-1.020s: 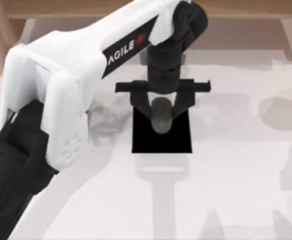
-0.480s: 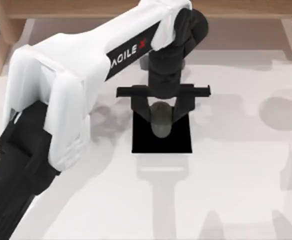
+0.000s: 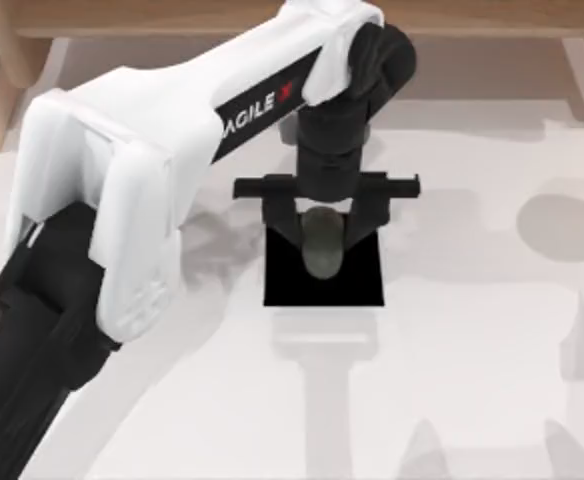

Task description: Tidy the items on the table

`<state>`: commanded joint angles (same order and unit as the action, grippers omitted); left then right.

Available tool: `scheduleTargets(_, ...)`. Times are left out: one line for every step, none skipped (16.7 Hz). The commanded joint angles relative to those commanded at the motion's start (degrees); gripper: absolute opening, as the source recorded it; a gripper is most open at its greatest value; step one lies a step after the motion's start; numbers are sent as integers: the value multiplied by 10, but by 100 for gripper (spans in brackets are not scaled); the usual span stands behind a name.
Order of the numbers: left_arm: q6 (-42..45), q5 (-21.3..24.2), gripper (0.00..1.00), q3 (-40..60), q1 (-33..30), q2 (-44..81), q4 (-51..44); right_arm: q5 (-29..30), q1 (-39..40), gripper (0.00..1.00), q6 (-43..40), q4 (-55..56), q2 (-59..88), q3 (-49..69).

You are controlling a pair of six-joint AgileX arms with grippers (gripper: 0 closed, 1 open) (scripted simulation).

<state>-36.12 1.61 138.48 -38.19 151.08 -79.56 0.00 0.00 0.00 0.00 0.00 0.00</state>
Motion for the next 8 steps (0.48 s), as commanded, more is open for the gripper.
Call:
scheduleTargets(0, 0, 23, 0, 0, 0, 0, 0, 0, 100, 0, 0, 0, 0)
scheduleTargets(0, 0, 30, 0, 0, 0, 0, 0, 0, 100, 0, 0, 0, 0)
scheduleTargets(0, 0, 38, 0, 0, 0, 0, 0, 0, 100, 0, 0, 0, 0)
scheduleTargets(0, 0, 45, 0, 0, 0, 0, 0, 0, 100, 0, 0, 0, 0)
scheduleTargets(0, 0, 53, 0, 0, 0, 0, 0, 0, 100, 0, 0, 0, 0)
scheduleTargets(0, 0, 60, 0, 0, 0, 0, 0, 0, 100, 0, 0, 0, 0)
scheduleTargets(0, 0, 68, 0, 0, 0, 0, 0, 0, 100, 0, 0, 0, 0)
scheduleTargets(0, 0, 75, 0, 0, 0, 0, 0, 0, 100, 0, 0, 0, 0)
